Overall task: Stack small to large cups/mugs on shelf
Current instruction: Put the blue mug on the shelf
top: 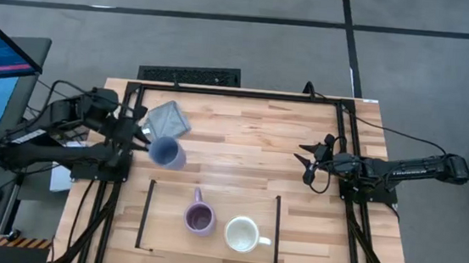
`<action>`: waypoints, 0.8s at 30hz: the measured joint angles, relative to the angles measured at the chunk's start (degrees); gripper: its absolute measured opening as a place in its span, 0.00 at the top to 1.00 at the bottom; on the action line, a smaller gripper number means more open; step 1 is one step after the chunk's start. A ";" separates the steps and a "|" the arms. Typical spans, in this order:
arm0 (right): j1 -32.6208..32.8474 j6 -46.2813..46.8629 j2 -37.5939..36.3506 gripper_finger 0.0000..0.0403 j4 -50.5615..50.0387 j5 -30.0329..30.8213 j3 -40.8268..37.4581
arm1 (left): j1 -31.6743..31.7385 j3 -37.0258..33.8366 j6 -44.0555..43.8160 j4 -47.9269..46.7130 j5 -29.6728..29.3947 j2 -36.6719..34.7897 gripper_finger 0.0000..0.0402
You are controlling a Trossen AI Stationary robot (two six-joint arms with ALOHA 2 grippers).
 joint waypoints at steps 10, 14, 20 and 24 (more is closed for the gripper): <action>0.00 -0.02 0.00 0.51 0.00 0.15 -0.01 | -0.02 0.07 7.71 -2.29 15.03 -0.04 0.92; 0.00 -0.02 0.00 0.51 0.00 0.15 -0.01 | -0.10 0.07 9.86 -2.73 18.28 0.70 0.92; 0.00 -0.02 0.00 0.51 0.00 0.17 -0.01 | -0.15 0.06 13.34 -2.92 21.24 4.62 0.92; 0.00 -0.02 0.00 0.51 0.00 0.17 -0.02 | -0.14 0.05 16.00 -2.94 22.64 7.72 0.92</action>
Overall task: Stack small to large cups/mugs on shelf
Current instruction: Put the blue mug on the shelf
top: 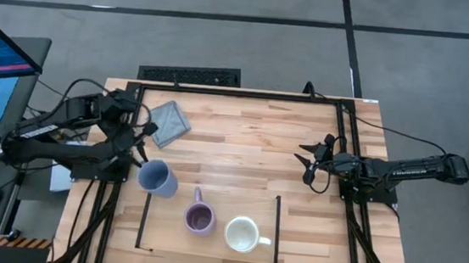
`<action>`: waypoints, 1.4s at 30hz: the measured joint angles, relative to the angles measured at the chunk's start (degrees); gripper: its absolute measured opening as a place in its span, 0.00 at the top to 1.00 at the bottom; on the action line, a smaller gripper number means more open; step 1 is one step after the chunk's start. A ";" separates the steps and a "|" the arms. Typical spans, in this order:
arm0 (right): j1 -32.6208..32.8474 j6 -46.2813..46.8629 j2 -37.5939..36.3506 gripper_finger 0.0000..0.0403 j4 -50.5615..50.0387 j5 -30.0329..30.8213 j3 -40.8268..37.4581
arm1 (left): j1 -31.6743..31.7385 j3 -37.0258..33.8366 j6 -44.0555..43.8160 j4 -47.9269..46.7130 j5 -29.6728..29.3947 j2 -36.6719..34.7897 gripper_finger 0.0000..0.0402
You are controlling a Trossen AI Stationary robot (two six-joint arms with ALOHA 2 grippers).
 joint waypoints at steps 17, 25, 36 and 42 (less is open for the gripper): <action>0.00 -1.64 0.00 0.51 0.00 0.00 0.02 | -7.93 -0.02 7.69 -0.44 4.92 10.47 0.92; 0.00 -1.49 0.00 0.51 0.00 -0.04 0.01 | -10.24 -0.04 9.68 2.98 3.55 14.72 0.92; 0.00 -1.46 0.00 0.51 0.00 -0.17 0.00 | -11.27 -0.09 11.69 5.28 3.06 20.91 0.92; 0.00 -1.46 0.00 0.51 0.00 -0.18 0.00 | -11.69 -0.09 12.15 5.02 4.07 22.64 0.92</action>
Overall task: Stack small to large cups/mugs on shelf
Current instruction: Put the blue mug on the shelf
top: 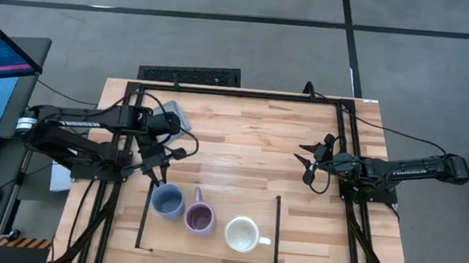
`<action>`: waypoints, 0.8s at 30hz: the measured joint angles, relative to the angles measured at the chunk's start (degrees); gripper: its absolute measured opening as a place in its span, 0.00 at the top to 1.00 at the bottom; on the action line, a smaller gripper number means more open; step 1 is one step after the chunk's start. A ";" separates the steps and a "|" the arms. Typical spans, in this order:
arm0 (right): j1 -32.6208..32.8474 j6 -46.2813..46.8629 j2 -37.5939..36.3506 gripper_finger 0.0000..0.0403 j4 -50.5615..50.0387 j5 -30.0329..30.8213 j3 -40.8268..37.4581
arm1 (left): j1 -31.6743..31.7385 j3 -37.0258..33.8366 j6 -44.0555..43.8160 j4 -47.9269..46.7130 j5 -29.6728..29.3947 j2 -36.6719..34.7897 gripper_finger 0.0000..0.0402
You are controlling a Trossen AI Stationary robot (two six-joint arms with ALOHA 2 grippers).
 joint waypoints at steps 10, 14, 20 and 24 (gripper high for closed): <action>0.00 0.02 0.00 0.51 0.00 0.01 0.00 | -4.27 -0.25 1.55 0.15 -2.34 -0.09 0.92; 0.00 0.02 0.00 0.51 0.00 0.01 0.02 | -5.50 -0.33 2.32 0.11 -2.71 -0.09 0.92; -0.02 0.90 0.00 0.51 0.00 0.01 0.00 | -6.34 -0.33 2.10 0.22 -4.89 -0.09 0.92; 0.00 0.90 0.00 0.51 0.00 0.01 0.00 | -6.34 -0.33 2.05 0.24 -5.04 -0.10 0.92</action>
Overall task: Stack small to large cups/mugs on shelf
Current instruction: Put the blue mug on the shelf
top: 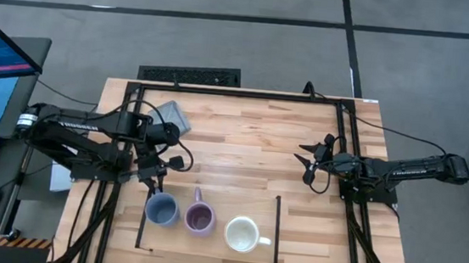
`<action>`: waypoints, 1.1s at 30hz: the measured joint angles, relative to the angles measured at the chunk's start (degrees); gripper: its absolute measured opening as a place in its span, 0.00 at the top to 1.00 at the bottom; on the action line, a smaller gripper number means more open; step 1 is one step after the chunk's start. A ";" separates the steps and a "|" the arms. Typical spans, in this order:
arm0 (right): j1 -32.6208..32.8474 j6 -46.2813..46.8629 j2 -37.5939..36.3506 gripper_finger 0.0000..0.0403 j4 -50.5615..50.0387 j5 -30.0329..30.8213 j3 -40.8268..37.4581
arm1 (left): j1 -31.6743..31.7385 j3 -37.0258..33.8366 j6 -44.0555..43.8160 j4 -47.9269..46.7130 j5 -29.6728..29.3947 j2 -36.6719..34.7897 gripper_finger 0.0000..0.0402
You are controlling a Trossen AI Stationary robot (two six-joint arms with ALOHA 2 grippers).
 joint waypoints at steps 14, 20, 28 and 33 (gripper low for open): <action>-0.01 0.10 -0.02 0.51 0.00 0.00 0.00 | 0.03 0.22 0.93 2.58 2.61 4.82 0.89; -0.02 0.07 -0.02 0.51 0.00 0.00 0.02 | 0.00 0.86 0.96 2.36 1.01 5.54 0.87; -0.01 0.00 -0.02 0.51 -0.01 0.04 0.00 | 0.00 2.03 0.42 2.16 0.74 5.61 0.92; 0.00 0.00 -0.02 0.51 -0.02 0.07 0.00 | 0.00 2.10 0.71 2.54 1.26 5.61 0.87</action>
